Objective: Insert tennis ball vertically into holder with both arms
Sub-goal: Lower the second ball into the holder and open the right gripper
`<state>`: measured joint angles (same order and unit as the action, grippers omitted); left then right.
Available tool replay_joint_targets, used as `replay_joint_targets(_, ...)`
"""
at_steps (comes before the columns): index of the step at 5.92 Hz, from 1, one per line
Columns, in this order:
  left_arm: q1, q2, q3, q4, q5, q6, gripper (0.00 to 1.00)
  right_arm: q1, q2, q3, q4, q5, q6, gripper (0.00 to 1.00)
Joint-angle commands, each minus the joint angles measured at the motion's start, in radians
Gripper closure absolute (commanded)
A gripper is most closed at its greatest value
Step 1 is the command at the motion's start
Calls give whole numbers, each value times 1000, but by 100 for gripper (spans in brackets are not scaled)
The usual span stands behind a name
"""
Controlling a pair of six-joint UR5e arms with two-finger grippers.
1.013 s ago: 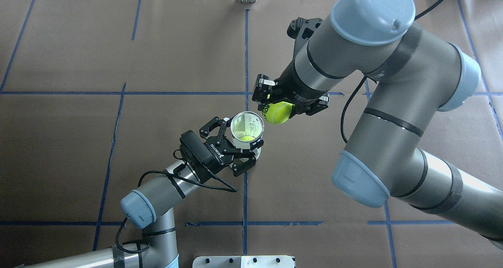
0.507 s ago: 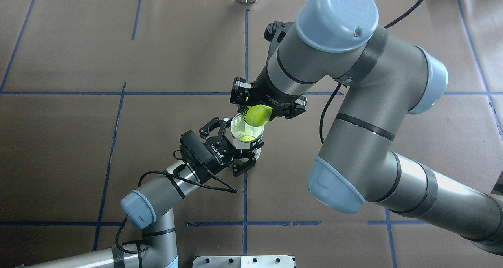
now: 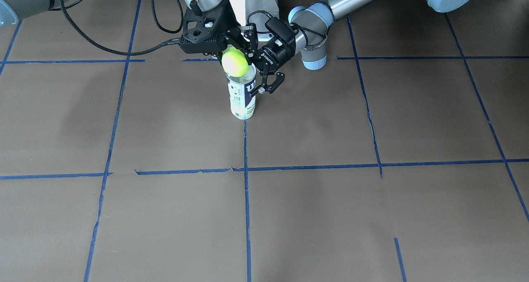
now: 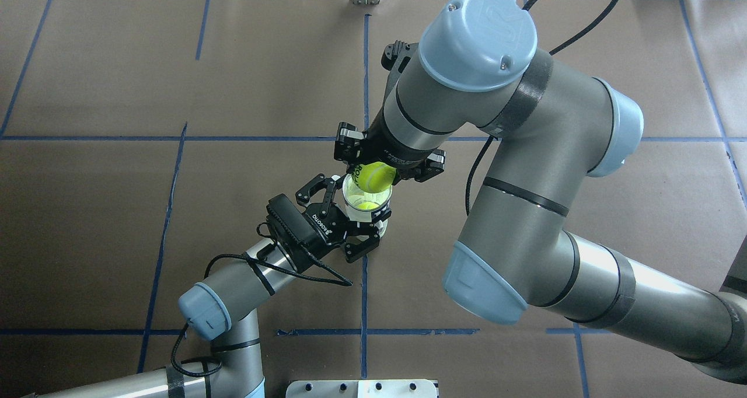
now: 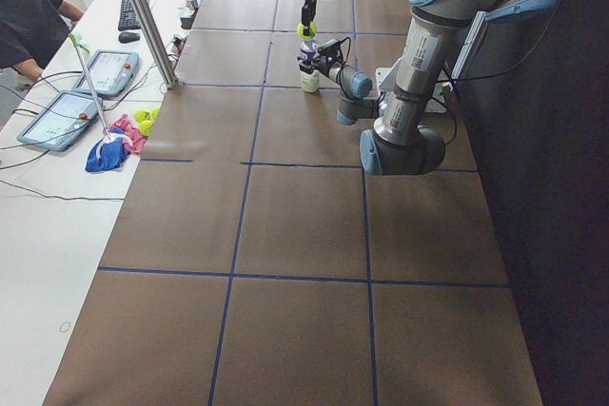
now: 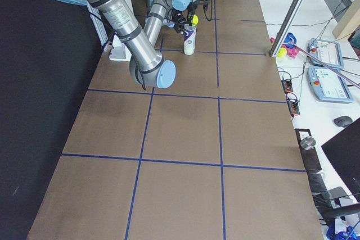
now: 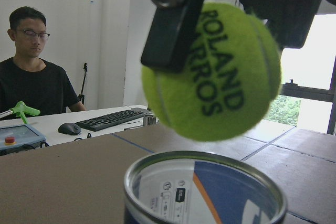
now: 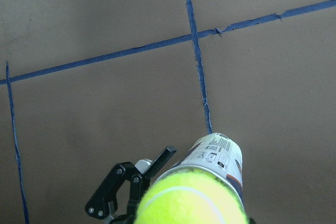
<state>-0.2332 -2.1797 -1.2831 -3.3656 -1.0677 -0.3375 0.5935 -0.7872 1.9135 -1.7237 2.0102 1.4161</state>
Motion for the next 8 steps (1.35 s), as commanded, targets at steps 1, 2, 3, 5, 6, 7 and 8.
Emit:
replay_joint_targets(1,0,0,-1,0,0,0,4,-3,2,-7,0,-1,-11,24)
replay_joint_targets(2,0,0,1,0,0,0,4,-4,2,-7,1,-1,-12,15)
replay_joint_targets(3,0,1,1,0,0,0,4,-3,0,-7,1,-1,-11,11)
replay_joint_targets(5,0,1,1,0,0,0,4,-3,0,-8,1,-1,-12,8)
replay_joint_targets(6,0,1,-7,0,0,-2,4,5,2,-7,3,-1,-11,0)
replay_joint_targets(7,0,6,-37,0,-1,-2,2,56,-4,-7,30,7,-12,0)
replay_joint_targets(8,0,49,-91,-1,-2,-2,2,130,-9,-10,32,16,-31,0)
